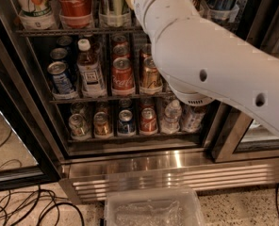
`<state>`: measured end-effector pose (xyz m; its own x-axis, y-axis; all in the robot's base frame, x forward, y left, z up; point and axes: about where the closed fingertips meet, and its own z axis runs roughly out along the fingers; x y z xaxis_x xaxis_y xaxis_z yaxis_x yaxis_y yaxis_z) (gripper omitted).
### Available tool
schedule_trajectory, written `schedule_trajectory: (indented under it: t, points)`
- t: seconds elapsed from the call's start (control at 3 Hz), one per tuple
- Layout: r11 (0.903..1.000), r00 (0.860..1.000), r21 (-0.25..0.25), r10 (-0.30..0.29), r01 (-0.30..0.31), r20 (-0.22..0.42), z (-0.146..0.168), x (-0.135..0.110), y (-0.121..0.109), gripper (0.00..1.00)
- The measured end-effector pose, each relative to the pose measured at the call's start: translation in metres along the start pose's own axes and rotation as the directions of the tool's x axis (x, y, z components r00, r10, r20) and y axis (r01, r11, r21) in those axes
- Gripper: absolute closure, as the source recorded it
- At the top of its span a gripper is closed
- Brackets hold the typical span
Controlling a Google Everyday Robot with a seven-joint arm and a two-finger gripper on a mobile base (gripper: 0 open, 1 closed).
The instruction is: Pick water bottle from top shelf of fridge
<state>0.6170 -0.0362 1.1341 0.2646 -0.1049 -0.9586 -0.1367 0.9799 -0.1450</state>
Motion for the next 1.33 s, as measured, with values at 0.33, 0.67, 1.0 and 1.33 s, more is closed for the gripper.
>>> schedule_trajectory:
  t: [0.33,0.67,1.0,1.33]
  points:
    - [1.0000,1.000,0.004,-0.005,0.005,-0.019,-0.002,0.006,-0.001,0.30]
    - [1.0000,0.999,-0.001,0.002,-0.002,-0.050,-0.008,0.016,0.003,0.31]
    - [0.9999,0.997,-0.002,0.012,-0.012,-0.081,-0.013,0.027,0.006,0.31]
    - [0.9998,0.994,0.002,0.018,-0.018,-0.104,-0.014,0.036,0.006,0.32]
